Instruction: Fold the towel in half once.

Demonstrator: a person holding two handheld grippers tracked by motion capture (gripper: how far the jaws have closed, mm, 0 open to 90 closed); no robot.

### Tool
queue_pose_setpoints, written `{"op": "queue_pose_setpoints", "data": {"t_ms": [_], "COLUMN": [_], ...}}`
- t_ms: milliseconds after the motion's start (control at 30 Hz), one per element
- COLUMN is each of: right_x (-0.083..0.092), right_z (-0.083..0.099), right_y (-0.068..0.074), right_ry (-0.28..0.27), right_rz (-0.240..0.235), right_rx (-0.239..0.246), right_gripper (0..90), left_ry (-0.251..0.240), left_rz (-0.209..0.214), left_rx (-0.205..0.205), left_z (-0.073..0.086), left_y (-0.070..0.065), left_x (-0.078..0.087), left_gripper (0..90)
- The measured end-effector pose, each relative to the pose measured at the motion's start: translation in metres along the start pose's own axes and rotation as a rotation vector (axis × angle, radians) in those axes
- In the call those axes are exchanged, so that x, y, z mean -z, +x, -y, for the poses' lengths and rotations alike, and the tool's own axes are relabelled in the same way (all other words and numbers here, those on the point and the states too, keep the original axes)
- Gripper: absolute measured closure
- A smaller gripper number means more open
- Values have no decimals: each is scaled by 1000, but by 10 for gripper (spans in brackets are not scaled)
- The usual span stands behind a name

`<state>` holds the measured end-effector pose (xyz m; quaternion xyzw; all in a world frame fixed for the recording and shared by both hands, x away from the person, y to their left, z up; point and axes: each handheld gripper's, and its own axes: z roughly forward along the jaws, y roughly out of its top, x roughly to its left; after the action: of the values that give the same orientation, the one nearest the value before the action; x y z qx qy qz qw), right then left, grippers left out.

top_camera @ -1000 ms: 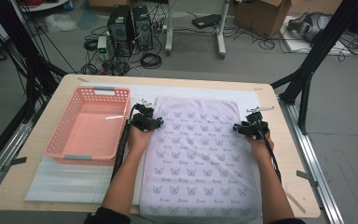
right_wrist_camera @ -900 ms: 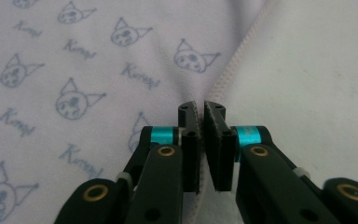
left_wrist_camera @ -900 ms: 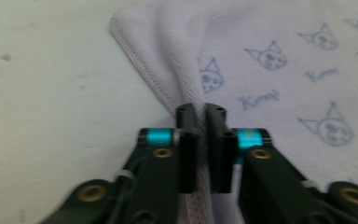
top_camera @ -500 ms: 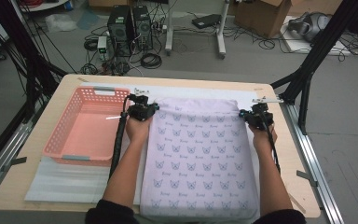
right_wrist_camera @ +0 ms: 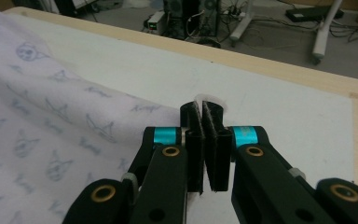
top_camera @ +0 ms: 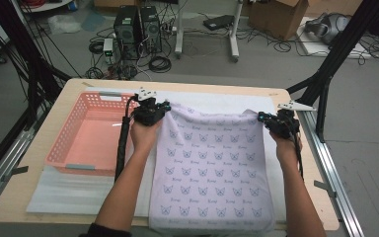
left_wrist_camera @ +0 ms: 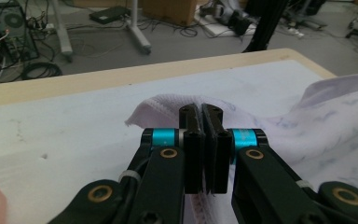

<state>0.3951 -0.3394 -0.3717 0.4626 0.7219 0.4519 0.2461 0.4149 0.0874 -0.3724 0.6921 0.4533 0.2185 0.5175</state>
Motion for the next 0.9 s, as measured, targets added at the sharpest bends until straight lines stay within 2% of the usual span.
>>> {"op": "queue_pose_setpoints", "data": {"t_ms": [67, 133, 200, 367, 600, 667, 833, 900], "right_x": [8, 14, 23, 41, 65, 72, 93, 99], "right_z": [4, 8, 14, 26, 55, 63, 76, 81], "right_y": [5, 11, 17, 28, 41, 42, 43, 45], "right_ry": [-9, -8, 12, 11, 23, 27, 21, 18], "right_rz": [-24, -34, -46, -52, -73, -73, -78, -85], "right_rx": [5, 22, 39, 62, 75, 89, 85, 86], "right_gripper": [875, 875, 875, 874, 873, 874, 873, 872], "left_ry": [6, -13, -12, -9, 7, 16, 20, 25], "left_rz": [16, 20, 28, 45, 74, 92, 134, 145], "left_rx": [-4, -8, -13, -22, -45, -69, -107, -135], "left_z": [4, 10, 16, 31, 46, 52, 68, 77], "left_y": [-3, -7, -9, -13, -20, -25, -39, -48], "left_x": [5, 11, 19, 36, 63, 70, 81, 84], "left_gripper": [870, 870, 870, 870, 870, 870, 869, 867]}}
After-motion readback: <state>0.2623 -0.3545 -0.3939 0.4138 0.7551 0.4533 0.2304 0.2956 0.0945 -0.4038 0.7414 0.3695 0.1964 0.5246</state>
